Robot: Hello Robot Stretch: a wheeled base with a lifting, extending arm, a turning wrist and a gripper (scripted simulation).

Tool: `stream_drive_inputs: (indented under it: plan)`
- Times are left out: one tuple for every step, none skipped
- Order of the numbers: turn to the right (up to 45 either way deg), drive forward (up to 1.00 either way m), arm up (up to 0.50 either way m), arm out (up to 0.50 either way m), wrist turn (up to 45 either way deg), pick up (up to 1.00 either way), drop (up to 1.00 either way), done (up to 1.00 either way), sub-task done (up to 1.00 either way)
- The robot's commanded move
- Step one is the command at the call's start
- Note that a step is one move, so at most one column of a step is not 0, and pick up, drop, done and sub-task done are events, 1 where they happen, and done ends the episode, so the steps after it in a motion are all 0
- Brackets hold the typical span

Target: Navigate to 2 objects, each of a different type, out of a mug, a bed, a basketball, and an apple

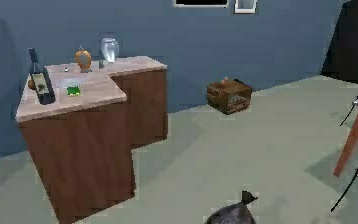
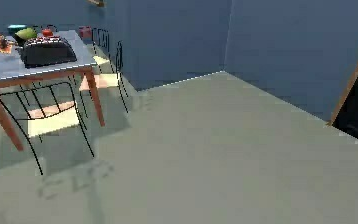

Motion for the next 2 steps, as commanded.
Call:
stream_drive_inputs:
  plan:
    - [-45.0, 0.0, 0.0, 0.0, 0.0, 0.0, 0.0, 0.0, 0.0]
    - [-45.0, 0.0, 0.0, 0.0, 0.0, 0.0, 0.0, 0.0, 0.0]
